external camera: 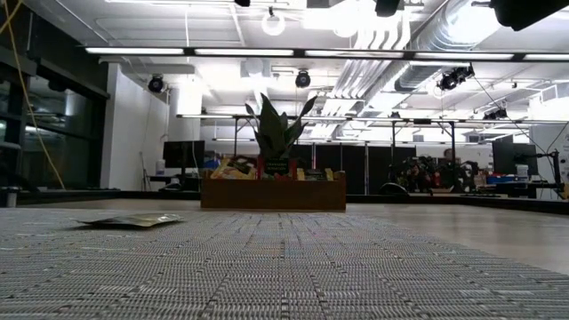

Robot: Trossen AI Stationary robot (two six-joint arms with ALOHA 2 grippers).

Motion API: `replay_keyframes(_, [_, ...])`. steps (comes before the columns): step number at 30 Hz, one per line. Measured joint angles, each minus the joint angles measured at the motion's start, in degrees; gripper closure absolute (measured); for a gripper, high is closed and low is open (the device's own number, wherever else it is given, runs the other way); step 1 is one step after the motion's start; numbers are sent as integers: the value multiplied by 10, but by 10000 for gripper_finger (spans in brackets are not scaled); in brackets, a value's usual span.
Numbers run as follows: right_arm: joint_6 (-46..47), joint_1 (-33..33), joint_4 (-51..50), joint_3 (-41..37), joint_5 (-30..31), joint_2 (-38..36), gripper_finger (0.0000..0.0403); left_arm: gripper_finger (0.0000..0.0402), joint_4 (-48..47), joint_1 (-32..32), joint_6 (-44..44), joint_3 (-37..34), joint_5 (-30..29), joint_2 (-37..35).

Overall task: Pick & Place Tea
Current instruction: Put the yellow tea bag into the right section of the wooden organizer

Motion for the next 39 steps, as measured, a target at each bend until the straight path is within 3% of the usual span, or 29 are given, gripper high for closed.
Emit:
replay_keyframes(13, [13,-8,-6,0,-5,0,403,393,-4,0,2,0,-17,0])
replay_keyframes(28, [15,-7,-8,0,-8,0,398,401,-4,0,2,0,-34,0])
replay_keyframes(39, [15,-7,-8,0,-28,0,318,401,-6,0,2,0,-36,0])
